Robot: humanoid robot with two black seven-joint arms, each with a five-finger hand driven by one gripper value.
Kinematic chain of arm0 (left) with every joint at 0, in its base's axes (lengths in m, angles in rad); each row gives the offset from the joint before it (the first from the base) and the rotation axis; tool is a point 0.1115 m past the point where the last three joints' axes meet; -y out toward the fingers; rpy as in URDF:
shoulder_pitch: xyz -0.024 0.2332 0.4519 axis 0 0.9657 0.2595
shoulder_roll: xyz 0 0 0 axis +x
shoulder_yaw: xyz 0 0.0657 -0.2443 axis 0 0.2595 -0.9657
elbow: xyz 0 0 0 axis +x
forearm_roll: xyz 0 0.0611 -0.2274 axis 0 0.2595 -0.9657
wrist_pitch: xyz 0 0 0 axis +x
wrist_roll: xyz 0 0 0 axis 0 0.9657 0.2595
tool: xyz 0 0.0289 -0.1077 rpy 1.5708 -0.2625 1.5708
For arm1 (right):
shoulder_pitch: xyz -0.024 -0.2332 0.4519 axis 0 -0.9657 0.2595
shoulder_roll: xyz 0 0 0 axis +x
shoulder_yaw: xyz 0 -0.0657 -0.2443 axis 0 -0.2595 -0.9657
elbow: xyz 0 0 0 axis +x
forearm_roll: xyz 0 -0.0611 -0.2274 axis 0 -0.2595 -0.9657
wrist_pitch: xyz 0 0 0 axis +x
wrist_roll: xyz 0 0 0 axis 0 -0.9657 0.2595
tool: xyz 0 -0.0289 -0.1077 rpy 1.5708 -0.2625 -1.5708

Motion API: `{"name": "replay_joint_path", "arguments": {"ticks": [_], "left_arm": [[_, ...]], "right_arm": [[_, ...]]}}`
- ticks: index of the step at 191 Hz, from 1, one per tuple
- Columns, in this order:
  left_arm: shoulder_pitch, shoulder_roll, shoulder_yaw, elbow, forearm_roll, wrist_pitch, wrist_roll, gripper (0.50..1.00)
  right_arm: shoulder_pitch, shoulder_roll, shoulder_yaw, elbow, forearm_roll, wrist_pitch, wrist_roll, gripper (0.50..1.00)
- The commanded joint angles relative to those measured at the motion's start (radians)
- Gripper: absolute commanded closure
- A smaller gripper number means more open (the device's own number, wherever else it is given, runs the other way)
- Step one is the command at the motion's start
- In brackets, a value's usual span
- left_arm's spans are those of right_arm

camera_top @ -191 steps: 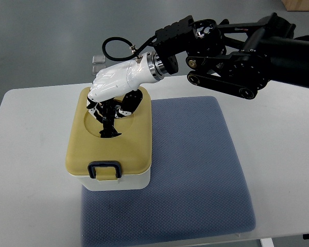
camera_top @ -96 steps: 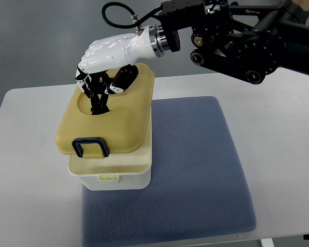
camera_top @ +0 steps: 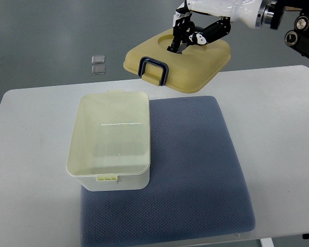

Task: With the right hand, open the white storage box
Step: 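Carry the lid away from the box and lower it onto the mat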

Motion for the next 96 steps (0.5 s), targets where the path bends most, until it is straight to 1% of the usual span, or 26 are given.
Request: {"name": "replay_joint_path", "arguments": {"ticks": [1, 48, 71, 96], "left_arm": [[0.000, 0.000, 0.000, -0.002, 0.000, 0.000, 0.000, 0.500], [0.000, 0.000, 0.001, 0.000, 0.000, 0.000, 0.000, 0.500], [0.000, 0.000, 0.000, 0.000, 0.000, 0.000, 0.000, 0.500], [0.000, 0.000, 0.000, 0.000, 0.000, 0.000, 0.000, 0.500]], "right_arm": [[-0.081, -0.031, 0.012, 0.000, 0.000, -0.042, 0.000, 1.000], [-0.235, -0.014, 0.006, 0.000, -0.003, -0.150, 0.000, 1.000], [-0.278, 0.003, 0.003, 0.000, -0.003, -0.179, 0.000, 1.000], [-0.308, 0.022, 0.000, 0.000, -0.004, -0.193, 0.000, 1.000]]}}
